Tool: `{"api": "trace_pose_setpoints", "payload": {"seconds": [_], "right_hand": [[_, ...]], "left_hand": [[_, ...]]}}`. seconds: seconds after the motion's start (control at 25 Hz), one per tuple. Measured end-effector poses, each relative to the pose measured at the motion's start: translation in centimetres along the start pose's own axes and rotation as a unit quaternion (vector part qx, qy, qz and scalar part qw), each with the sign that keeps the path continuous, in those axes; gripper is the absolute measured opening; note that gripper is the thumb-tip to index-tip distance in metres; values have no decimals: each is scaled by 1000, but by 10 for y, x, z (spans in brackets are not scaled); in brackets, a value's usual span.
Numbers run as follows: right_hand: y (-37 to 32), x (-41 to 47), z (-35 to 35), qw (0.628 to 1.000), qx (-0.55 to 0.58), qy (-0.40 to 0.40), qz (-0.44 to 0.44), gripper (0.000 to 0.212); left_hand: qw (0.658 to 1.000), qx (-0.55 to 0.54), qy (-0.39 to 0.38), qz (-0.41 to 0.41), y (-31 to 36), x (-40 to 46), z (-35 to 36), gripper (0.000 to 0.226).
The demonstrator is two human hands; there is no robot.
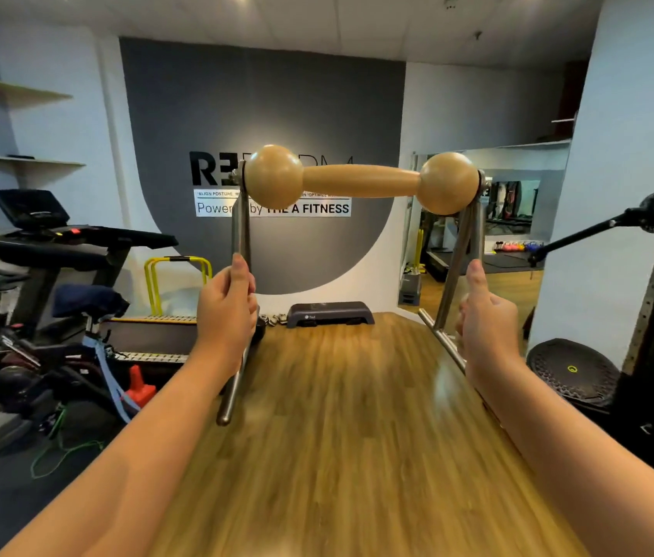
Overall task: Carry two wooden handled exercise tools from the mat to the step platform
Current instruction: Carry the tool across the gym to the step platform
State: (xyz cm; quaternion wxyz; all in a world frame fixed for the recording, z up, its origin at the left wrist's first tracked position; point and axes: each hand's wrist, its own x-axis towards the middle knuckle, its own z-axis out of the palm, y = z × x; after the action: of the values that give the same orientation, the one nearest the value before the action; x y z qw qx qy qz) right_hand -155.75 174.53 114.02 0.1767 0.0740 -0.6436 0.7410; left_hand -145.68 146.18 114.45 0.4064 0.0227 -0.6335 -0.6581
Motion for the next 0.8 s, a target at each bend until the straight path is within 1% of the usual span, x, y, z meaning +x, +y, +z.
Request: {"api": "trace_pose_setpoints", "payload": {"seconds": [0.12,0.28,0.52,0.64,0.8], "right_hand": [[28,58,23,1000,6,-11,0,61],[80,146,63,1000,6,-11,-5,62],[158,296,147,1000,12,-2,-1,62],[185,374,192,1000,1,5,3,63],[218,461,235,1000,-4,24,-9,64]], "left_hand": [[1000,-5,-7,6,-38,54,21,50],[1000,-10,-7,12,-108,140,53,51],[1000,-1,-21,18,-214,296,90,50],[999,-1,-27,25,-253,377,113,50],[999,-10,-49,22,-302,467,143,50]]}}
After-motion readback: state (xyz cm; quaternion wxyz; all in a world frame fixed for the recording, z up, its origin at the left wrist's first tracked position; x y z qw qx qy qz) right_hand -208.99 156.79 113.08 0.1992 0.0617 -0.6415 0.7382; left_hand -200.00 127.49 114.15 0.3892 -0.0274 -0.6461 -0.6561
